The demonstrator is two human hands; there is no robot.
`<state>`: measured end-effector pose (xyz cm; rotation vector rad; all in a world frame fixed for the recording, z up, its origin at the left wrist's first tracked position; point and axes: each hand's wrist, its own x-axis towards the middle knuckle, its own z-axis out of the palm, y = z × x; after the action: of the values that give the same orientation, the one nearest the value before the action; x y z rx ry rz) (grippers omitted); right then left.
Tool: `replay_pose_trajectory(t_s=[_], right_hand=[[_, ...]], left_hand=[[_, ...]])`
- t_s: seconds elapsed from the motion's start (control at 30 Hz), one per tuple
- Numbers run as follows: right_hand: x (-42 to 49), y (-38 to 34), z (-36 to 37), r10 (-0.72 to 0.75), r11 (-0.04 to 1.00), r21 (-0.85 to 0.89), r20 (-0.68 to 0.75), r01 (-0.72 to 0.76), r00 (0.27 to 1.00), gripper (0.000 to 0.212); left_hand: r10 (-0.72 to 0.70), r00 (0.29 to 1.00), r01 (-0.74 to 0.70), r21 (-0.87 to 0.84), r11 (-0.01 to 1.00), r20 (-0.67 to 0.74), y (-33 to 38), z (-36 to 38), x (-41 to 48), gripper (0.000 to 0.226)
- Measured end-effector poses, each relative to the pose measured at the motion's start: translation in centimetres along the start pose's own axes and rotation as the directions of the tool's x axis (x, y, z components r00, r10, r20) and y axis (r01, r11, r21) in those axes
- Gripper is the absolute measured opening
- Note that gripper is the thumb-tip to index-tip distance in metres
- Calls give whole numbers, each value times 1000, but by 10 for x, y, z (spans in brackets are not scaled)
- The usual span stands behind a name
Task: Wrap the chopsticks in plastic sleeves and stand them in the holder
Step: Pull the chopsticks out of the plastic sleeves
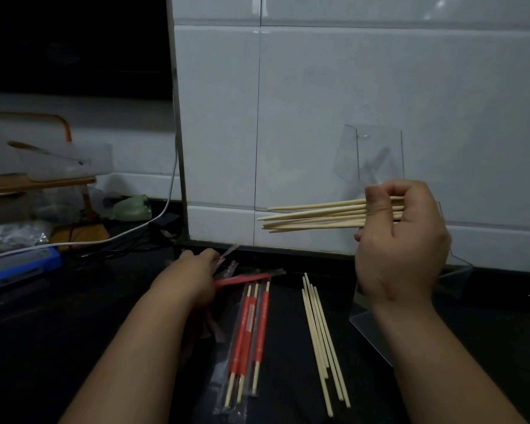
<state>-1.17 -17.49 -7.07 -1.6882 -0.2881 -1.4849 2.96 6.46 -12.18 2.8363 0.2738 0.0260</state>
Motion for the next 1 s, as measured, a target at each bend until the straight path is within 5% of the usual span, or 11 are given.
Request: replay_pose_trajectory(t_s=[0.27, 0.53, 0.77, 1.0], right_hand=[[-1, 0, 1, -3, 1000, -5, 10, 3, 1000, 10], [-1, 2, 2, 15, 1000, -1, 26, -15, 1000, 11], [-2, 3, 3, 21, 1000, 10, 27, -21, 999, 13], [-2, 2, 3, 22, 1000, 14, 37, -23, 999, 14]], left_hand=[[-179, 983, 181, -37, 983, 51, -1, -5, -3, 103], [-42, 999, 41, -43, 998, -26, 1, 5, 1, 66], [-37, 999, 37, 4, 999, 24, 7, 1, -4, 83], [-5, 999, 7, 38, 999, -39, 11, 1, -5, 61]])
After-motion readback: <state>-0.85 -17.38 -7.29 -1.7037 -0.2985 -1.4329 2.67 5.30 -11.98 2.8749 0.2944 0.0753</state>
